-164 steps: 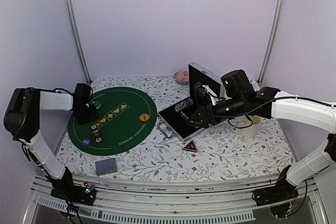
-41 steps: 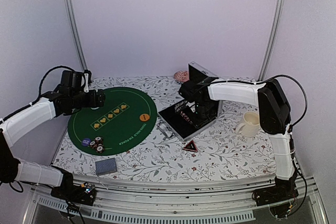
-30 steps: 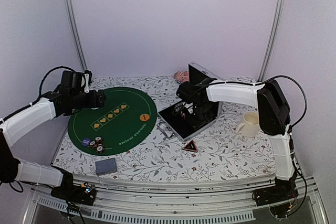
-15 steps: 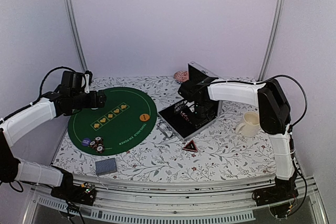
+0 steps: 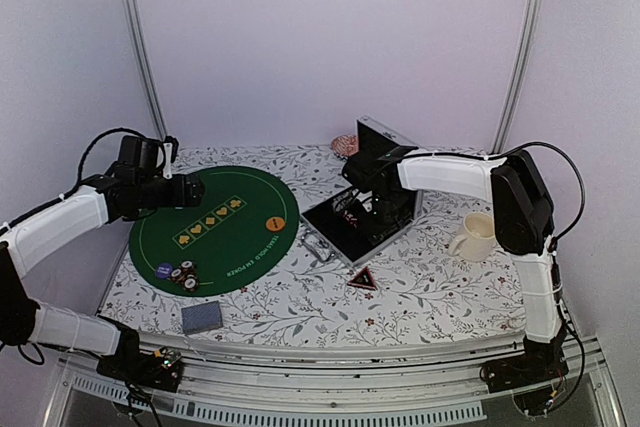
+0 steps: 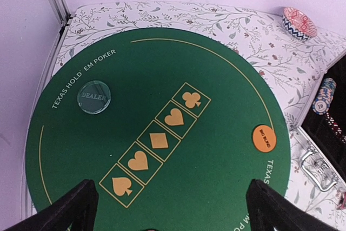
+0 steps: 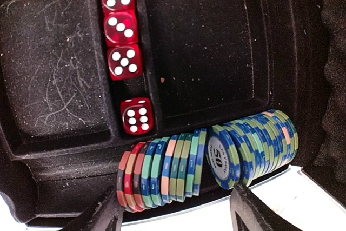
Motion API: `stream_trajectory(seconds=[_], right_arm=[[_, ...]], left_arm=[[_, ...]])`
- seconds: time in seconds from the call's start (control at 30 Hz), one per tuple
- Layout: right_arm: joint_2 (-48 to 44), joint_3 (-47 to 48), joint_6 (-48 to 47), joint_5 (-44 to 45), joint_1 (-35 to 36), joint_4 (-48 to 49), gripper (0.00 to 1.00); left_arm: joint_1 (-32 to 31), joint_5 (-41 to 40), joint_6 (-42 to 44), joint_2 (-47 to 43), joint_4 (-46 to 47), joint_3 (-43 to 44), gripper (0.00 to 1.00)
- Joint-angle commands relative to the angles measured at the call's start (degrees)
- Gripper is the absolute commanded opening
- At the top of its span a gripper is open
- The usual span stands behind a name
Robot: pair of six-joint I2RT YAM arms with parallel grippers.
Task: Distribute texas hold em gaming equipment
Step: Adjust the poker chips pile in the chip case, then pick up the pile of poker chips from the chip case.
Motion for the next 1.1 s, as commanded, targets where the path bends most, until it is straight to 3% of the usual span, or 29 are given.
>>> stream_trajectory(seconds=[0.0, 0.53, 1.07], right_arm=[[0.4, 1.0, 1.4, 1.9, -0.8, -0.6, 0.71], [0.7, 3.8, 0.6, 2.3, 0.9, -1.4, 0.62], [1.9, 0.7, -1.1, -2.1, 0.0, 1.5, 0.55]], left_arm=[[-0.1, 0.9, 0.8, 0.6, 1.3, -0.6, 0.98], [-0.1, 1.6, 0.8, 0.8, 1.3, -0.6, 0.98], [-0.1, 2.1, 0.8, 0.9, 1.3, -0.7, 0.98]])
